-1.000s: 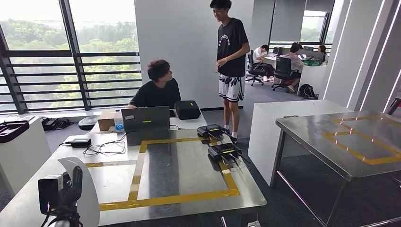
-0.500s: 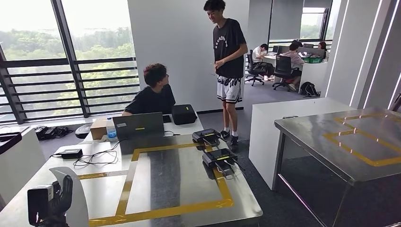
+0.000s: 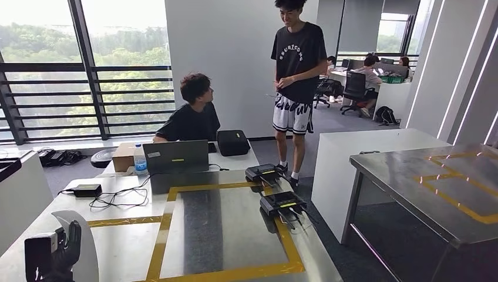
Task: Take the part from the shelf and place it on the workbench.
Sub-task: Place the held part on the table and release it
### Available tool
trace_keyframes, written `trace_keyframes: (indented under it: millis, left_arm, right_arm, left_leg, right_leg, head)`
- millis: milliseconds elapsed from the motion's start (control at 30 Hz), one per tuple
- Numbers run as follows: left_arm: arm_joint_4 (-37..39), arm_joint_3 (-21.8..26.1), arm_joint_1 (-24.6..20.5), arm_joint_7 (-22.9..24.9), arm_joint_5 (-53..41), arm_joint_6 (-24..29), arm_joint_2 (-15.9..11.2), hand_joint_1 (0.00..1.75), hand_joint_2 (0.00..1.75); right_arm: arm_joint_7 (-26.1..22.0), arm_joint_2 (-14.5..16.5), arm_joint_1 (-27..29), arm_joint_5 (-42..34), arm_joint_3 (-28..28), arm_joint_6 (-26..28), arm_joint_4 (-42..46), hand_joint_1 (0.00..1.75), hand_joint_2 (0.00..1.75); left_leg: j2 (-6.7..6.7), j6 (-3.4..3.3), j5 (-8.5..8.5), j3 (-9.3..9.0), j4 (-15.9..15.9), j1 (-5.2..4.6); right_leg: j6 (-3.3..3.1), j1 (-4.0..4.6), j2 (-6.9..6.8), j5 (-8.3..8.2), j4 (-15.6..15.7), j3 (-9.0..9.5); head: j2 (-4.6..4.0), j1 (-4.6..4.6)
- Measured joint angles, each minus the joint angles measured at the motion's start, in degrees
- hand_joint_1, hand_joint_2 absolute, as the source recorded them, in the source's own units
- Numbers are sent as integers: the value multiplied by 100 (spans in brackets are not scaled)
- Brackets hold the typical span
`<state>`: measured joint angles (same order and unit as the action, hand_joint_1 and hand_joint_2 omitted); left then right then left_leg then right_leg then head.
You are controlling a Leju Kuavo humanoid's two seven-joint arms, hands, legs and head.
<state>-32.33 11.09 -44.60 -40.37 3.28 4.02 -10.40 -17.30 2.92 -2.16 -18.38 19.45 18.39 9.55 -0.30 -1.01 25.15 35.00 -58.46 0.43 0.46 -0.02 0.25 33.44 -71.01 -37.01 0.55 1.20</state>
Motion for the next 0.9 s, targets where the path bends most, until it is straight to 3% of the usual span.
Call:
trace_keyframes:
  millis: [67, 100, 167, 200, 233, 300, 400, 433, 500, 567, 600, 700, 767, 833, 900]
  left_arm:
    - [-10, 32, 76, 0, 0, -14, -48, 175, 175]
    - [-18, 50, 116, 0, 0, -19, -75, 175, 175]
    - [-36, 83, 166, 0, 0, -26, -123, 175, 175]
    - [-42, 105, 173, -1, 0, -26, -140, 175, 175]
    - [-45, 132, 177, 1, 1, -26, -162, 175, 175]
    - [-61, 193, 209, 1, 4, -26, -198, 175, 175]
    - [-103, 269, 270, 0, 25, -39, -260, 175, 175]
    - [-115, 296, 278, 1, 31, -44, -286, 175, 175]
    - [-129, 349, 301, 1, 33, -46, -326, 175, 175]
    - [-131, 396, 351, 2, 33, -46, -346, 175, 175]
    - [-132, 412, 373, 2, 33, -46, -355, 175, 175]
    - [-139, 446, 393, 1, 31, -46, -389, 175, 175]
    - [-139, 480, 397, 3, 31, -46, -404, 175, 175]
    - [-143, 505, 423, 5, 30, -46, -415, 175, 175]
    - [-159, 517, 444, 1, 25, -46, -426, 175, 175]
  right_arm:
    - [-1, 2, 19, -12, 0, 4, 0, 0, 0]
    - [-1, 3, 29, -20, 0, 8, 0, 0, 0]
    - [-1, 2, 37, -32, -1, 14, 0, 0, 0]
    - [-1, 0, 35, -36, -2, 16, 0, 0, 0]
    - [0, -2, 29, -38, -3, 19, 0, 0, 0]
    - [3, 2, 23, -44, -4, 25, 0, 0, 0]
    - [8, 17, 25, -48, -6, 33, 0, 0, 0]
    - [7, 21, 18, -49, -7, 37, 0, 0, 0]
    - [4, 27, 7, -49, -9, 44, 0, 0, 0]
    - [3, 35, 15, -51, -9, 46, 0, 0, 0]
    - [3, 39, 22, -56, -9, 46, 0, 0, 0]
    - [4, 46, 23, -79, -11, 48, 0, 0, 0]
    - [7, 44, 18, -84, -18, 52, -1, 0, 0]
    - [9, 45, 23, -89, -27, 59, -1, 0, 0]
    - [8, 47, 23, -95, -33, 64, -1, 0, 0]
  left_leg:
    - [-1, -10, 79, -83, -1, -16]
    - [-1, -10, 122, -137, -2, -28]
    - [-2, -6, 210, -255, 2, -48]
    - [-5, 8, 250, -305, 2, -61]
    - [-13, 32, 286, -341, 8, -65]
    - [-23, 105, 299, -397, -11, -66]
    - [-18, 216, 351, -387, -205, -52]
    - [-14, 237, 459, -299, -392, -41]
    - [-9, 274, 748, 52, -994, -15]
    - [-6, 335, 869, 410, -1457, 19]
    - [-4, 373, 768, 472, -1434, 40]
    - [-1, 494, 138, 225, -505, 102]
    - [5, 436, 50, 98, -132, 93]
    - [8, 277, 98, 75, -135, 74]
    - [1, 183, 94, 43, -141, 85]
  right_leg:
    - [-2, 4, 0, 109, -369, -372]
    - [-24, 12, 0, -6, -281, -425]
    - [-129, 54, -1, -545, 403, -260]
    - [-194, 88, -5, -734, 773, -139]
    - [-246, 119, 1, -805, 1045, -40]
    - [-307, 154, 11, -751, 1257, 58]
    - [-376, 119, 13, -830, 1351, 241]
    - [-396, 106, 11, -831, 1360, 301]
    - [-412, 95, 8, -795, 1362, 357]
    - [-394, 79, 11, -735, 1347, 399]
    - [-373, 64, 13, -699, 1333, 425]
    - [-268, 4, 21, -558, 1249, 510]
    - [-189, 2, 24, -478, 1201, 512]
    - [-128, 14, 20, -427, 1199, 510]
    - [-69, 9, 9, -351, 1116, 495]
  head:
    - [0, 5]
    - [0, 8]
    - [-1, 11]
    - [-1, 10]
    - [-1, 10]
    - [-1, 8]
    - [-1, 2]
    - [-1, -2]
    - [-1, -10]
    - [-1, -14]
    - [-1, -14]
    - [-1, -20]
    - [0, -25]
    - [-1, -20]
    - [0, -11]
